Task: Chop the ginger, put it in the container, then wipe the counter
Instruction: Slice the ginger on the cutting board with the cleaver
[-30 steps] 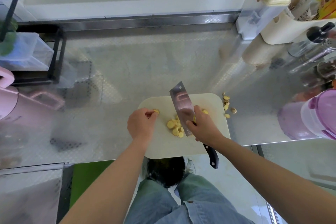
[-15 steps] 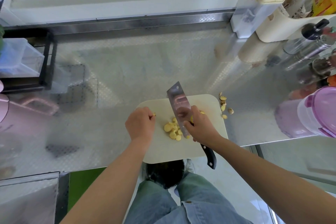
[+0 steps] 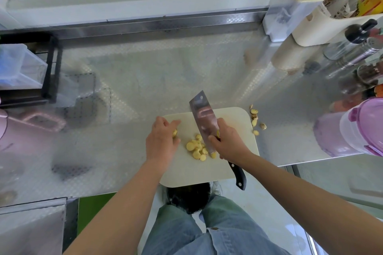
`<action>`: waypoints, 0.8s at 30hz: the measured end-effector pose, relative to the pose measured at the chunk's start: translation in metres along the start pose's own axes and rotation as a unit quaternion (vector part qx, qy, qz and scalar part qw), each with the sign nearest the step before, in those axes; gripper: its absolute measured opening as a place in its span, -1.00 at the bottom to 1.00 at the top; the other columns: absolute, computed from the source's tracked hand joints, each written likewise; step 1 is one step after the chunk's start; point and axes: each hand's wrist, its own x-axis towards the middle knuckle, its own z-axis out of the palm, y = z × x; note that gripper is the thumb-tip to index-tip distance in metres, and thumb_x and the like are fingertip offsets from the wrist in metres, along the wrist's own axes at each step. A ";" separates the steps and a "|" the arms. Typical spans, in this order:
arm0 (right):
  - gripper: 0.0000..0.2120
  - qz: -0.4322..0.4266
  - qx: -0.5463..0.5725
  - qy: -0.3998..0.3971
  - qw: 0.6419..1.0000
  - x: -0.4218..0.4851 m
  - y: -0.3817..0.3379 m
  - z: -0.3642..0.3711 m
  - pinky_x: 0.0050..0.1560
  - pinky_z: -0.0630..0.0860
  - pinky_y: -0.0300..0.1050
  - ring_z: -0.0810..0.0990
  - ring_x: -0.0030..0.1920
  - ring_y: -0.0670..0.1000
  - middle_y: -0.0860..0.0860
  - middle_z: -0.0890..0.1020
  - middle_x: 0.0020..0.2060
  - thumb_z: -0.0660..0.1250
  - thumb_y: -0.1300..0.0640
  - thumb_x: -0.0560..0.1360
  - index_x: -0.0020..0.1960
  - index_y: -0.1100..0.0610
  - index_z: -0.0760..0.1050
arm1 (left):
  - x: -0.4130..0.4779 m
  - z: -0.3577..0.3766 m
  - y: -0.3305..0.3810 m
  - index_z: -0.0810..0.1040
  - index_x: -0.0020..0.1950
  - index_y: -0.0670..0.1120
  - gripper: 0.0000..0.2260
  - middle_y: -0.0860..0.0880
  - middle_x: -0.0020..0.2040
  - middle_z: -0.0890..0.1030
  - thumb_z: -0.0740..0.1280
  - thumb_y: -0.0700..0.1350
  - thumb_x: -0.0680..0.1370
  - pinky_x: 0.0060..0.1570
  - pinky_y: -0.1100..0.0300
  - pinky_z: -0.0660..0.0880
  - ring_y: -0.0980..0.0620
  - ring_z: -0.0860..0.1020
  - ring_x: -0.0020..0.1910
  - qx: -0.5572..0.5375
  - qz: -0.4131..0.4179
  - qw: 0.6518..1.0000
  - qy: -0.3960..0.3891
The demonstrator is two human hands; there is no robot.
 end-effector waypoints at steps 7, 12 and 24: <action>-0.88 0.004 0.004 -0.001 1.000 0.000 -0.002 -0.002 -0.37 0.51 0.02 0.58 -0.39 0.16 -0.05 0.48 -0.39 0.17 0.18 0.56 -0.05 0.07 0.21 | 0.003 0.001 -0.011 0.63 0.07 -0.10 -0.78 -0.07 -0.04 0.48 0.43 -0.26 0.45 -0.13 0.09 0.50 -0.06 0.51 -0.14 -0.057 0.012 0.998 0.007; -0.75 -0.001 0.024 0.013 1.000 -0.002 -0.002 -0.005 -0.56 0.33 -0.37 0.47 -0.53 -0.06 -0.21 0.39 -0.40 0.16 0.23 0.57 -0.14 -0.05 0.18 | 0.011 -0.001 -0.015 0.63 0.08 -0.11 -0.78 -0.10 -0.04 0.49 0.44 -0.25 0.44 -0.09 0.03 0.52 -0.10 0.52 -0.10 -0.051 -0.004 0.998 0.021; -0.90 0.042 0.074 0.054 0.995 -0.003 0.017 -0.017 -0.60 0.34 -0.28 0.48 -0.54 0.03 -0.01 0.48 -0.38 0.16 0.18 0.55 0.03 0.09 0.24 | -0.013 0.016 0.015 0.60 0.20 0.04 -0.71 -0.02 0.07 0.47 0.44 -0.07 0.47 -0.21 0.19 0.42 -0.01 0.49 0.01 -0.040 0.132 0.988 -0.074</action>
